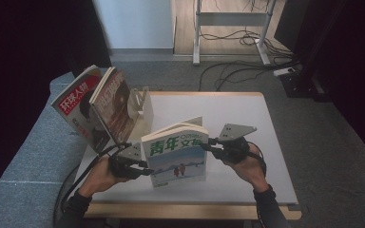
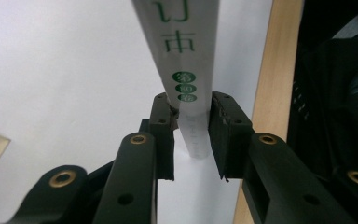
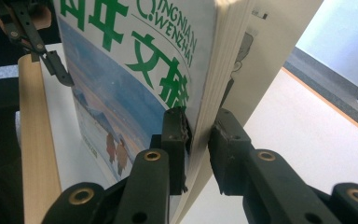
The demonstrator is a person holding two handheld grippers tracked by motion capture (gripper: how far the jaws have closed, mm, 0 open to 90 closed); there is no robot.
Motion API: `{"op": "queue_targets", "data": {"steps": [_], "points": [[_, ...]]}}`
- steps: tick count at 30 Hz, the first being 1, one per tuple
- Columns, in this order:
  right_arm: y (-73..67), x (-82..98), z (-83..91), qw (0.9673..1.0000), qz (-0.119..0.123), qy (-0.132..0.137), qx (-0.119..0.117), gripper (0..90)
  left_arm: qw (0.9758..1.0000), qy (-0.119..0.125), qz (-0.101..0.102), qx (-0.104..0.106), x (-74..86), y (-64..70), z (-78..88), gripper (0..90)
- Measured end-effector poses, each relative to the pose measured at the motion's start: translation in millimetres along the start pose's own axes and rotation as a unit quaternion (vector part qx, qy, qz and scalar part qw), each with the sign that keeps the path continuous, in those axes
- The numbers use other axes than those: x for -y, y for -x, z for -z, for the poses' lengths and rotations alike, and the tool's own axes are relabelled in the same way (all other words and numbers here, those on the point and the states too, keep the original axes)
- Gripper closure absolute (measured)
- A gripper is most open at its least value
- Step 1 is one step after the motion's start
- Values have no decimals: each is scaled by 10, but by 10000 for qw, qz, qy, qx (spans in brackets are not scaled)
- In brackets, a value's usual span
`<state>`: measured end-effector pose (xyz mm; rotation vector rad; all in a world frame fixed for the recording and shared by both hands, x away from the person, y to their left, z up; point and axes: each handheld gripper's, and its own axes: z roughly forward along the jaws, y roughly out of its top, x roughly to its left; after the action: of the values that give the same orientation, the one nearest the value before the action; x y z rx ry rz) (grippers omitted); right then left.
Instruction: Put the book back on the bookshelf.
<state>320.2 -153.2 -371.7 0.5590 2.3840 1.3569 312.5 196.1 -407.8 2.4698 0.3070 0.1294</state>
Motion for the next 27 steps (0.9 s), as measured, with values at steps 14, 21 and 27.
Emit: {"op": "queue_targets", "data": {"steps": [14,21,27], "points": [[-33,8,42,9999,90,24,-73,750,9995,253,-20,-191,-178,2,135,649],[-32,11,46,9999,73,35,-92,750,9986,473,102,-233,-302,-25,268,601],[-31,13,46,9999,78,43,-97,750,9978,594,132,-278,-428,-39,400,600]]}}
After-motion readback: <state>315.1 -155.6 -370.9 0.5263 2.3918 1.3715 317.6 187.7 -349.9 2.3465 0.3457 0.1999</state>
